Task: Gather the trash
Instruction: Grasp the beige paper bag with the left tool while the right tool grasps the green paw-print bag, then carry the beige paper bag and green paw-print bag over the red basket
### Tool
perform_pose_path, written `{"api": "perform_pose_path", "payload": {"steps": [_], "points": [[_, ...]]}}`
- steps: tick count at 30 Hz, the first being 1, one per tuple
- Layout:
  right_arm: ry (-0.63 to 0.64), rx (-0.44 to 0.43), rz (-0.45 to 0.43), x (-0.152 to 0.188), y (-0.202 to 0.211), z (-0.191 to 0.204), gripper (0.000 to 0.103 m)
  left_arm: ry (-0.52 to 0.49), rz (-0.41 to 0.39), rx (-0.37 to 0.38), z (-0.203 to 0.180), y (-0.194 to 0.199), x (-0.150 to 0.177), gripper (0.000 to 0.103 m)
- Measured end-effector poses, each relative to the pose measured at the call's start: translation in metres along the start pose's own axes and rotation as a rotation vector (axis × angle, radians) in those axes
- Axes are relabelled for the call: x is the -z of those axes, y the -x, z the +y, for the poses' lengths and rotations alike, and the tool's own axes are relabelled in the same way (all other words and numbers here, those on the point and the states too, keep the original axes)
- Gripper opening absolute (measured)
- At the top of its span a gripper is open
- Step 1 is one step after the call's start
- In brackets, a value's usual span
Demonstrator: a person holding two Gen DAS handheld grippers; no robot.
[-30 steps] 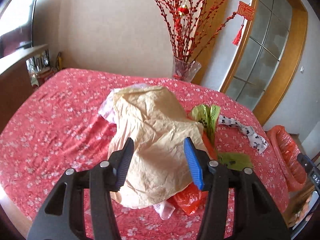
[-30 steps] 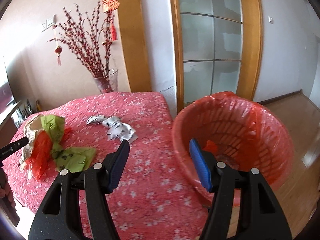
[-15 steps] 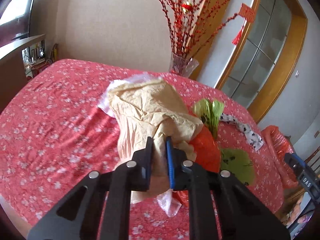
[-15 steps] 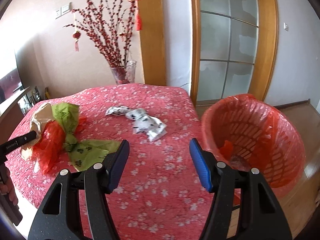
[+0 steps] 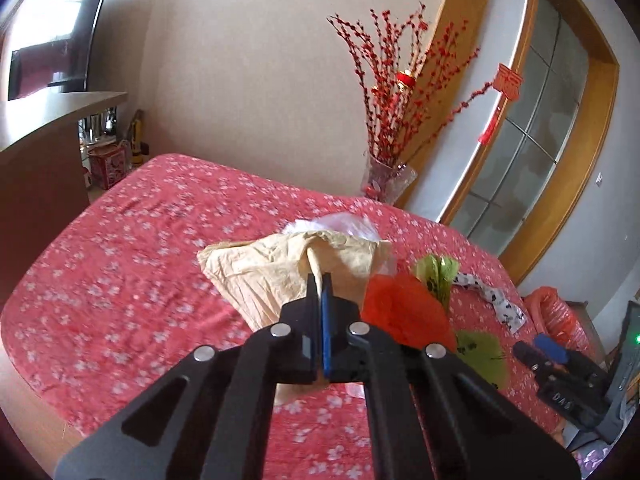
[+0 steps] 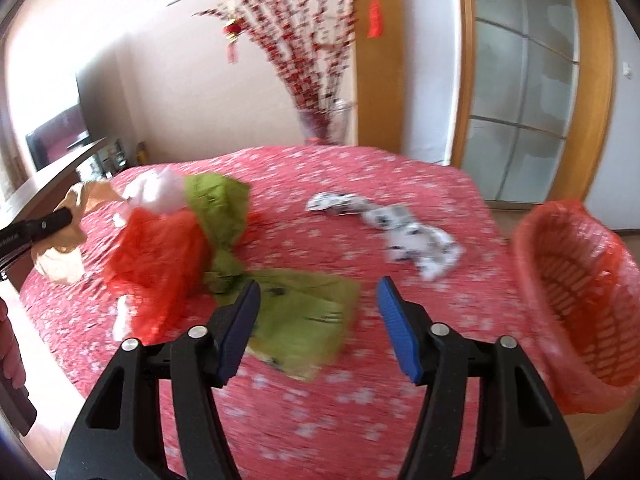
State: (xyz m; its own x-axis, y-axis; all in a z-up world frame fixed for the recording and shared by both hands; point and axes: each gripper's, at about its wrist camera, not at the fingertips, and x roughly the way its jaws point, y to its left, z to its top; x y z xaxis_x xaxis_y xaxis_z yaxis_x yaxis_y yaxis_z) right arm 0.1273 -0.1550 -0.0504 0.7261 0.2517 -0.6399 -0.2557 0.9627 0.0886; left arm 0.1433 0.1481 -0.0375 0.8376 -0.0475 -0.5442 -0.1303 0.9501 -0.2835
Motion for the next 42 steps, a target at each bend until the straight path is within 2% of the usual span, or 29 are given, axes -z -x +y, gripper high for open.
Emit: {"api": "perform_pose_path", "payload": {"steps": [3,8,12,13,14,15,18,31,42], "points": [[0.036,-0.044,0.039,0.000,-0.014,0.019,0.050,0.022,-0.007,-0.009,0.009,0.003,-0.002,0.003],[0.081,-0.090,0.090,0.001,-0.033,0.045,0.049,0.038,-0.008,-0.010,0.018,0.005,-0.003,0.003],[0.104,-0.084,0.122,0.001,-0.045,0.055,0.047,0.040,-0.007,-0.004,0.020,0.006,-0.004,0.003],[0.113,-0.074,0.136,0.002,-0.049,0.056,0.042,0.040,-0.007,-0.002,0.019,0.005,-0.005,0.003],[0.115,-0.065,0.153,0.003,-0.053,0.055,0.028,0.039,-0.007,0.001,0.019,0.005,-0.005,0.003],[0.106,-0.066,0.153,0.004,-0.054,0.052,0.020,0.038,-0.006,0.004,0.018,0.005,-0.005,0.003],[0.055,-0.071,0.145,0.003,-0.049,0.038,0.004,0.030,-0.007,0.014,0.014,0.006,-0.006,0.003],[-0.078,-0.032,-0.042,-0.017,0.020,-0.024,0.002,-0.022,-0.027,0.099,-0.026,0.014,-0.016,0.003],[-0.133,0.038,-0.103,-0.015,0.050,-0.062,0.002,-0.107,-0.006,0.221,-0.093,0.010,-0.018,0.003]]}}
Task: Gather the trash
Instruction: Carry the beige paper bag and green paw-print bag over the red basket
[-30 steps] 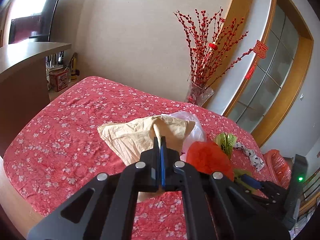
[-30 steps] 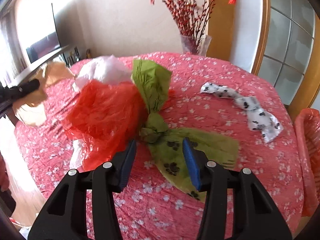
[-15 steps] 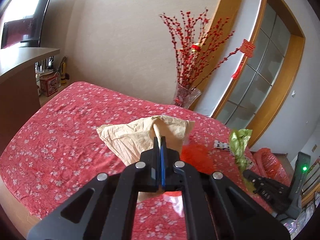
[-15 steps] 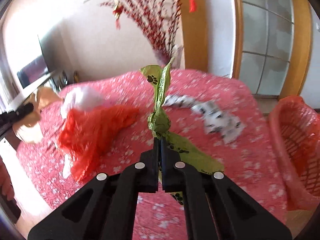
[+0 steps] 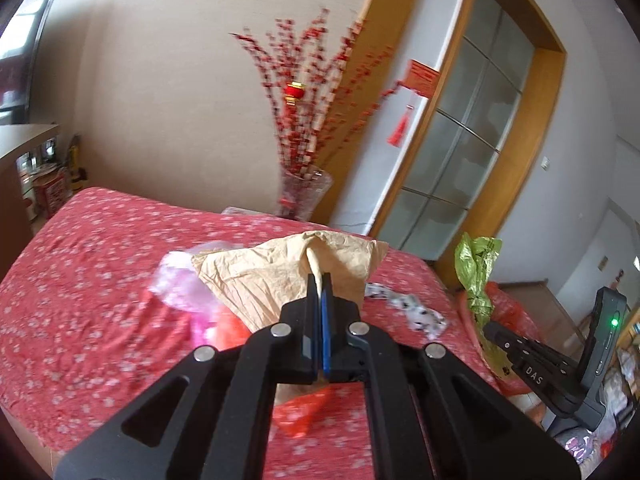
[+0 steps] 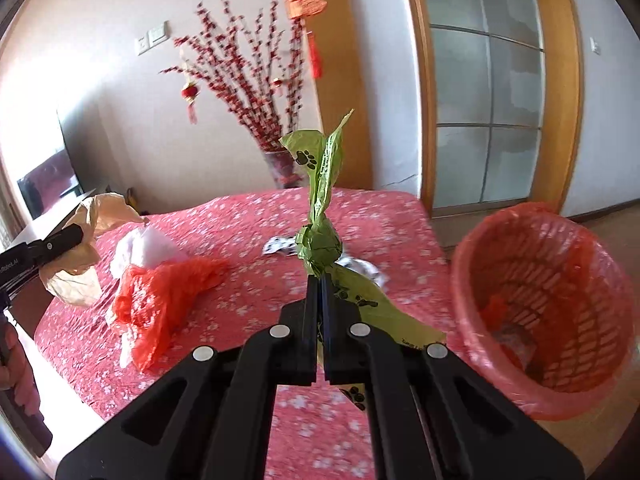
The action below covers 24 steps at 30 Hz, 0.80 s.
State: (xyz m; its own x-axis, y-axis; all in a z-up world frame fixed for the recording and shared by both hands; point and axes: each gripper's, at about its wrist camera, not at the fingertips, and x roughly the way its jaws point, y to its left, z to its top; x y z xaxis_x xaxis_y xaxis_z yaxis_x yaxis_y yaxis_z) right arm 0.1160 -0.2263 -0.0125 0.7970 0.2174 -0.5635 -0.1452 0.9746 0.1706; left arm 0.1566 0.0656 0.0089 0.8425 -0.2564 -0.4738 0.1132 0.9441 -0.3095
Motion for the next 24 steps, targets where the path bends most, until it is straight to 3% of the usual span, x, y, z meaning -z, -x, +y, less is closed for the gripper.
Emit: {"api": "perform_pose_path", "payload": {"steps": [24], "points": [[-0.164,0.206,-0.095,-0.006,0.051,-0.116,0.002,-0.125,0.122,0.296,-0.145,-0.072,0.019,0.003]]}}
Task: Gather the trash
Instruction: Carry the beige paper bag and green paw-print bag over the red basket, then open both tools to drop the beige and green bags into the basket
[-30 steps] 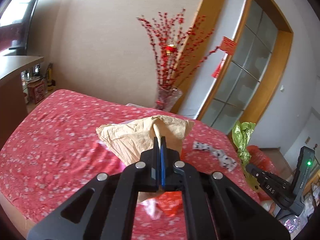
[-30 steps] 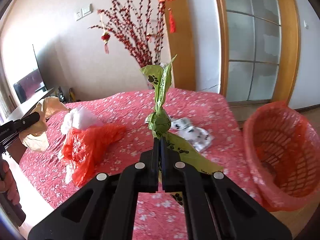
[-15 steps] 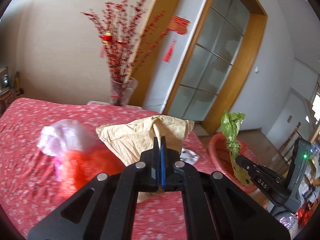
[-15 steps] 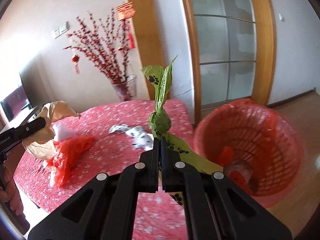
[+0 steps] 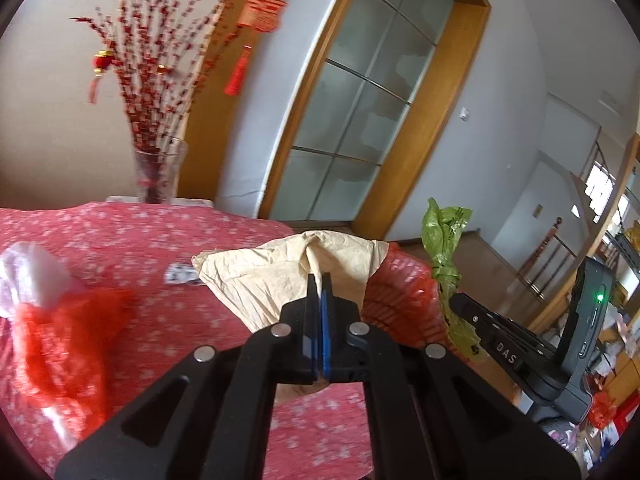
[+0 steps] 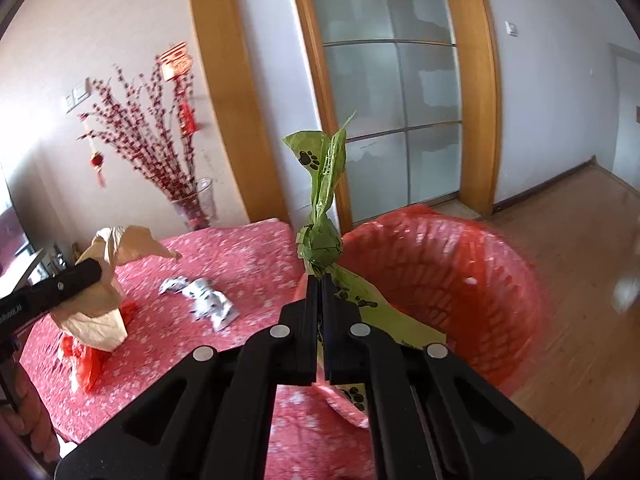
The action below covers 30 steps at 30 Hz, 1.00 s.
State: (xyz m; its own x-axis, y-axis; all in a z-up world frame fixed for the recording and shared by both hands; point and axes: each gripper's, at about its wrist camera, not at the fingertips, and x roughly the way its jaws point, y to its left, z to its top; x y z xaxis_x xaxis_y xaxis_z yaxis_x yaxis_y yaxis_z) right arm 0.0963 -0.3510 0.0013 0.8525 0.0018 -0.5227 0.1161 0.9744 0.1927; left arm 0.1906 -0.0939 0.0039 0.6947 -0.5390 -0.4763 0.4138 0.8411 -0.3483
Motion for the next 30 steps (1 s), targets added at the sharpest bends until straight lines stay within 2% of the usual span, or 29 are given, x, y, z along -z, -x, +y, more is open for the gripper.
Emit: {"api": "perform_pose_path", "payload": {"steps": [18,28,30], "points": [[-0.091,0.079,-0.009,-0.006,-0.004,-0.064,0.002,-0.058,0.108,0.166,-0.076,-0.087,0.002,0.003],[-0.152,0.092,0.007,-0.009,-0.017,-0.091,0.003,-0.059,0.174,0.208,-0.107,-0.128,0.007,0.004],[-0.159,0.095,0.011,-0.009,-0.018,-0.095,0.004,-0.046,0.190,0.208,-0.108,-0.137,0.007,0.010]]}}
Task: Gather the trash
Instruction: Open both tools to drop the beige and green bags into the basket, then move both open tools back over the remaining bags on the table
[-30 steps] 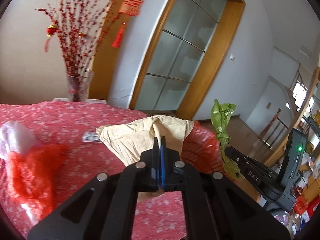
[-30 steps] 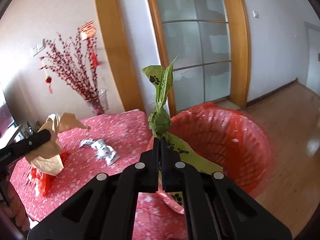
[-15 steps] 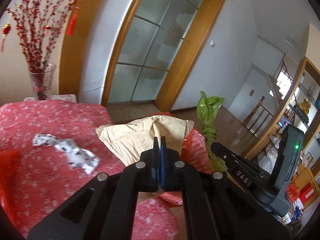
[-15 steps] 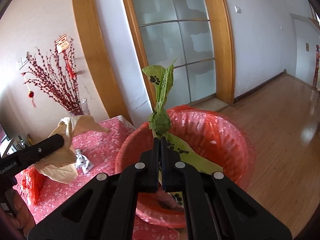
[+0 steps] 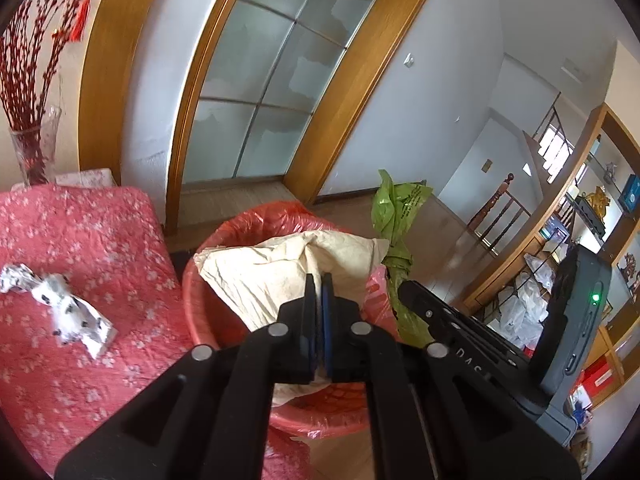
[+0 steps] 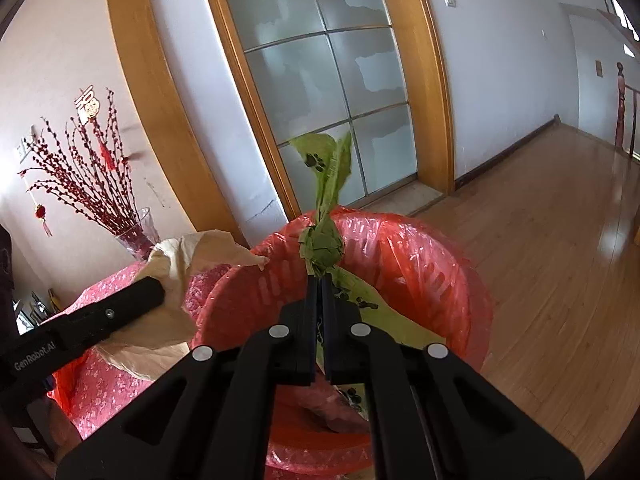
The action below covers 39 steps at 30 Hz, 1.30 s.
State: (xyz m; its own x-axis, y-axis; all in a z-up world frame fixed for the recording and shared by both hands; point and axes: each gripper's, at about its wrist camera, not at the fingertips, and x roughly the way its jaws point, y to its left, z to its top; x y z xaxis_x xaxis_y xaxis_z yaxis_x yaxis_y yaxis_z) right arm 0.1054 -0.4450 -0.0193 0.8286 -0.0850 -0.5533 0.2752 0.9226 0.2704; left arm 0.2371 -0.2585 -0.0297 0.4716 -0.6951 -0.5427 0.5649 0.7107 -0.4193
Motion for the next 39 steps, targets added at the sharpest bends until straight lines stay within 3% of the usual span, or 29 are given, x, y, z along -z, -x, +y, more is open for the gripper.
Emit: {"api": "perform_pose_path", "payload": {"steps": [2,5,14,20,23,32,39], "points": [[-0.007,0.009,0.006,0.001,-0.001,-0.003,0.011,0.013,0.008,-0.010,0.002,-0.006,0.001,0.023],[-0.015,0.026,0.000,0.004,0.000,-0.008,0.038,0.023,0.014,-0.018,0.005,-0.008,0.004,0.027],[-0.022,0.062,0.001,0.010,0.005,-0.014,0.039,0.058,0.006,-0.051,0.020,0.007,0.013,0.034],[0.027,0.062,-0.008,0.010,0.010,0.000,0.039,0.044,-0.020,-0.116,0.030,0.031,0.020,0.037],[0.051,0.053,-0.011,0.012,0.011,0.011,0.046,0.034,-0.039,-0.162,0.038,0.047,0.027,0.039],[0.120,-0.006,0.010,0.025,0.012,0.053,0.048,-0.001,-0.133,-0.326,0.067,0.120,0.044,0.045],[0.201,-0.097,0.042,0.042,0.012,0.106,0.048,0.049,-0.221,-0.490,0.114,0.191,0.064,0.050]]}}
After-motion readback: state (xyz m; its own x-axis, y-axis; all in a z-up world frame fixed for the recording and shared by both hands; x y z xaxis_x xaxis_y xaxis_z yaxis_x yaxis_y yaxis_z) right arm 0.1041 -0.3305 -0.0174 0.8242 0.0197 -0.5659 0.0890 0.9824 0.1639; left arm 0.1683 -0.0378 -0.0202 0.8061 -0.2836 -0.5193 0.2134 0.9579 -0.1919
